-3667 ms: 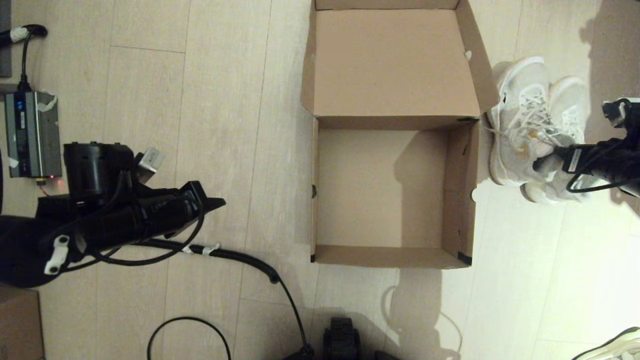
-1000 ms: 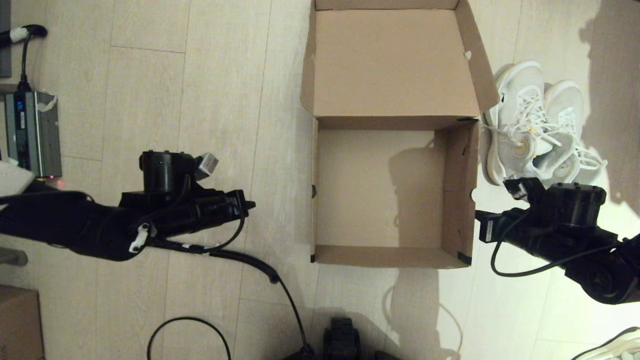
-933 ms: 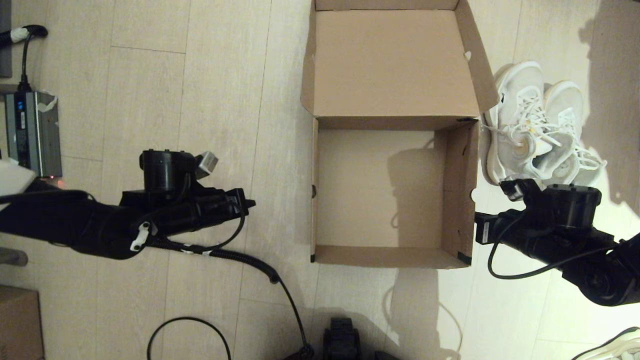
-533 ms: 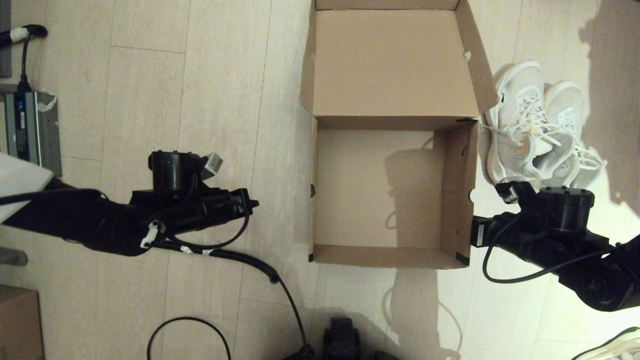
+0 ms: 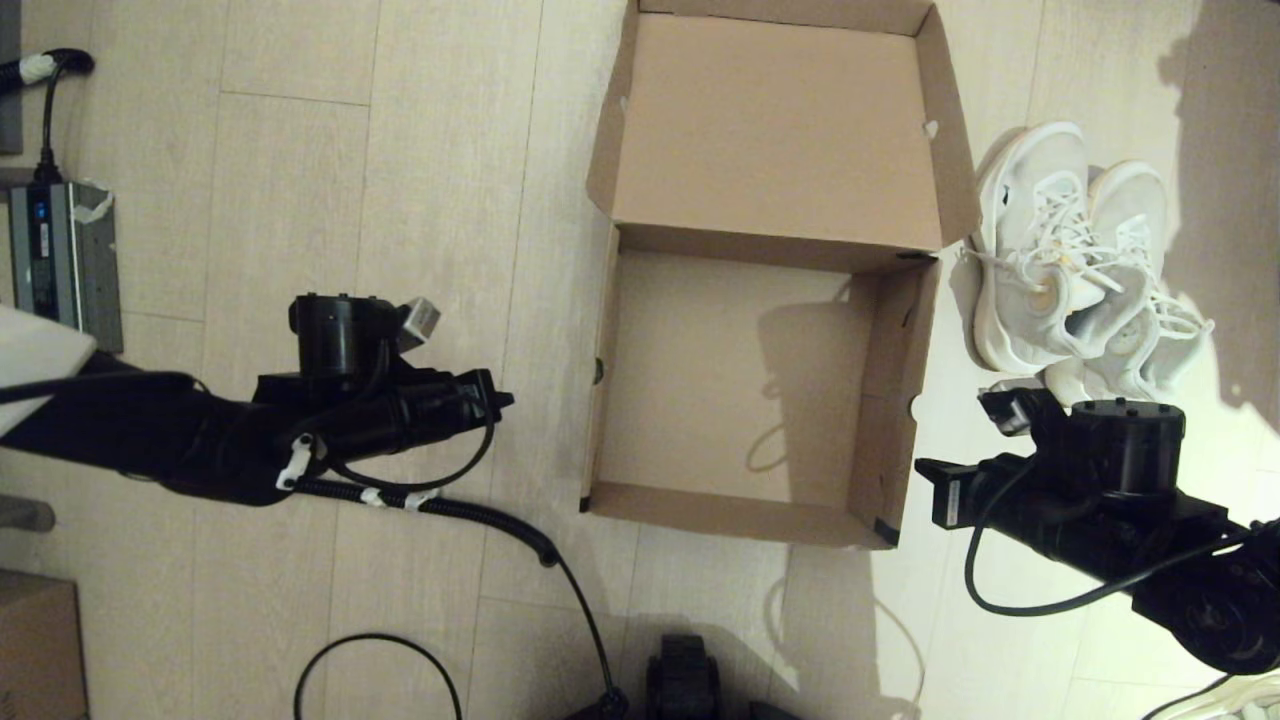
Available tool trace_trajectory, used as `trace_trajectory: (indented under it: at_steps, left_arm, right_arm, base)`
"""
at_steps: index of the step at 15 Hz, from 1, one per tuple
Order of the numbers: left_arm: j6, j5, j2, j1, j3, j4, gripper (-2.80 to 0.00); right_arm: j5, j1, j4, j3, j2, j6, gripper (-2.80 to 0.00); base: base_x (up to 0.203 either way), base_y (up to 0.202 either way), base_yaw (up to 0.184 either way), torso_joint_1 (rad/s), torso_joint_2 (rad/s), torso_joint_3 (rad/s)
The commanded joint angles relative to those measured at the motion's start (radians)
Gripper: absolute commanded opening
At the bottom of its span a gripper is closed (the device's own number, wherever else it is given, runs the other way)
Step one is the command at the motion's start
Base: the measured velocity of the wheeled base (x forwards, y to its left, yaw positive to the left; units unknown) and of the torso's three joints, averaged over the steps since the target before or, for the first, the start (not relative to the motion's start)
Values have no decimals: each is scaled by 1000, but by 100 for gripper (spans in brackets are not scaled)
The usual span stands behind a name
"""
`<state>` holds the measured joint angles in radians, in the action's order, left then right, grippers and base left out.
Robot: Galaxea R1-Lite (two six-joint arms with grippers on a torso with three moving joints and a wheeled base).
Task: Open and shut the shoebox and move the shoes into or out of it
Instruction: Put the shoes out of the shoe box, then close the shoe box
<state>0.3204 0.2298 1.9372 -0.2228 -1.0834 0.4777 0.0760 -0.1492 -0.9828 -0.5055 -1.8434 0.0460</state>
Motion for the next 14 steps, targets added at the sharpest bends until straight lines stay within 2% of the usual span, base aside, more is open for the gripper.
trace_trajectory:
  at_steps: [1, 5, 8, 11, 14]
  left_arm:
    - [2, 2, 1, 16, -17, 4, -280]
    - [4, 4, 35, 35, -110, -2, -280]
    - [3, 3, 40, 40, -272, -56, -280]
    - [1, 5, 62, 38, -530, -205, -280]
    - [1, 15, 160, 29, -813, -279, -280]
  right_arm:
    - [0, 19, -6, 4, 10, -3, -280]
    - [-6, 61, -4, -20, 9, -12, -280]
    - [-48, 82, 43, -168, 17, -17, -280]
    - [-61, 99, 284, -412, 57, -16, -280]
    - [-59, 161, 479, -667, 32, 6, -280]
  base:
    - [0, 0, 0, 0, 0, 0]
    - [0, 0, 0, 0, 0, 0]
    - [0, 0, 0, 0, 0, 0]
    - [0, 0, 0, 0, 0, 0]
    - [0, 0, 0, 0, 0, 0]
